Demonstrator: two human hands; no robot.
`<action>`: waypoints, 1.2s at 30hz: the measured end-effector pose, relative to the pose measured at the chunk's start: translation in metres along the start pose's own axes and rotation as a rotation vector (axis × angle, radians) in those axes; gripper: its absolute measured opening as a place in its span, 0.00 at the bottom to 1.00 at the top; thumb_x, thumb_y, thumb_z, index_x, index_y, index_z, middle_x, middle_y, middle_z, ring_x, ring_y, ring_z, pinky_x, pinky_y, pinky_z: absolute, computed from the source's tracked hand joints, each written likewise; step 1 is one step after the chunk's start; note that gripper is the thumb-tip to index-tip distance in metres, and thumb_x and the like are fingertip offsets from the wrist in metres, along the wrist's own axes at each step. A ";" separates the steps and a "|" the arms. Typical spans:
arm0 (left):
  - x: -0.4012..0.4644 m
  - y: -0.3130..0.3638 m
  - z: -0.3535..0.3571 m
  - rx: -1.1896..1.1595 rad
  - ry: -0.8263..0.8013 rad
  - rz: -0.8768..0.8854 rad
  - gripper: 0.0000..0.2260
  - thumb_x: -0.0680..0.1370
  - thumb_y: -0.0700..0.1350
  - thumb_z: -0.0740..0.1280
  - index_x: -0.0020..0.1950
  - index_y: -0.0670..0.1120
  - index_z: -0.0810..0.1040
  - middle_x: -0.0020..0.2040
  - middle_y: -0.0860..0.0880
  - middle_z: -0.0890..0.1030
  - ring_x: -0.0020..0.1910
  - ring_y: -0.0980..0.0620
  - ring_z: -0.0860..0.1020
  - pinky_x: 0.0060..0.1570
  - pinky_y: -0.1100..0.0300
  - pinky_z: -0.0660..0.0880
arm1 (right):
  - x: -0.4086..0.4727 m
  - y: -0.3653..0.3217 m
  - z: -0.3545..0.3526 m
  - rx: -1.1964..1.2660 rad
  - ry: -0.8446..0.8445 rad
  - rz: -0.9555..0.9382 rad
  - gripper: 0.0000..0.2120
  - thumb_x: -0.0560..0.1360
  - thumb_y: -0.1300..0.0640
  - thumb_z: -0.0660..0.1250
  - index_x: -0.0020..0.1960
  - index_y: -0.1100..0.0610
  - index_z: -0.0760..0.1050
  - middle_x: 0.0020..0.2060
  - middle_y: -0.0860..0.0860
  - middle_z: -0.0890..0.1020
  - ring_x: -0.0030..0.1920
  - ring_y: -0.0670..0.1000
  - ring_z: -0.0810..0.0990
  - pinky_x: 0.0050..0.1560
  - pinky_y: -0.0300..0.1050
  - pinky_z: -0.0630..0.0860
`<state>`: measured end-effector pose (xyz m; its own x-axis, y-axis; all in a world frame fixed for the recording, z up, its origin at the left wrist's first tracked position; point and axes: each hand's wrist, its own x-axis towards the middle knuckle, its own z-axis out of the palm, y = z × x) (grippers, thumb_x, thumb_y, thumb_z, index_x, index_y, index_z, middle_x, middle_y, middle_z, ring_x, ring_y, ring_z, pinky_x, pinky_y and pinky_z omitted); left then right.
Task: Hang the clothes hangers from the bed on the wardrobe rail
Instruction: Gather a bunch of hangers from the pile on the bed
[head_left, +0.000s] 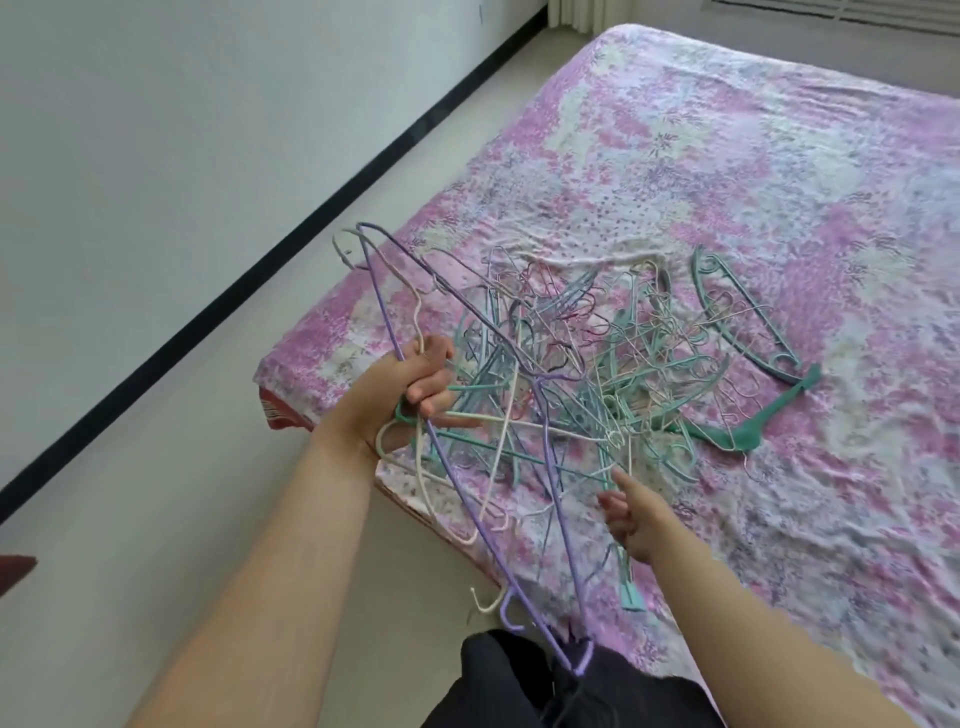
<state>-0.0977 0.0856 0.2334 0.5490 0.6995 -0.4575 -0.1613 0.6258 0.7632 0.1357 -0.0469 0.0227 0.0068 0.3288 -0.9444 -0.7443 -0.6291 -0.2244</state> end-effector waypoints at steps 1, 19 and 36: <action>0.000 0.005 0.001 -0.015 -0.012 0.006 0.07 0.75 0.48 0.63 0.43 0.44 0.71 0.19 0.53 0.64 0.18 0.57 0.66 0.29 0.58 0.77 | -0.006 -0.007 0.007 0.070 -0.041 -0.003 0.14 0.81 0.51 0.60 0.42 0.60 0.67 0.21 0.51 0.73 0.14 0.42 0.59 0.12 0.31 0.54; 0.027 0.018 0.025 0.196 0.177 0.018 0.07 0.82 0.44 0.59 0.47 0.45 0.74 0.51 0.43 0.83 0.46 0.41 0.84 0.51 0.40 0.75 | -0.068 -0.072 0.046 -0.292 0.236 -0.622 0.09 0.78 0.64 0.58 0.42 0.55 0.72 0.32 0.50 0.71 0.29 0.48 0.69 0.30 0.39 0.67; 0.026 -0.021 -0.008 -0.149 0.091 -0.108 0.15 0.74 0.40 0.69 0.59 0.51 0.75 0.49 0.46 0.83 0.30 0.51 0.78 0.39 0.47 0.79 | -0.096 -0.079 0.021 -0.182 0.305 -0.946 0.10 0.81 0.60 0.58 0.51 0.58 0.78 0.28 0.50 0.69 0.27 0.47 0.61 0.27 0.41 0.57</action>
<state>-0.0870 0.0937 0.2022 0.4945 0.6494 -0.5777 -0.2288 0.7385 0.6343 0.1797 -0.0144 0.1355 0.7308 0.5702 -0.3753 -0.2322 -0.3093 -0.9222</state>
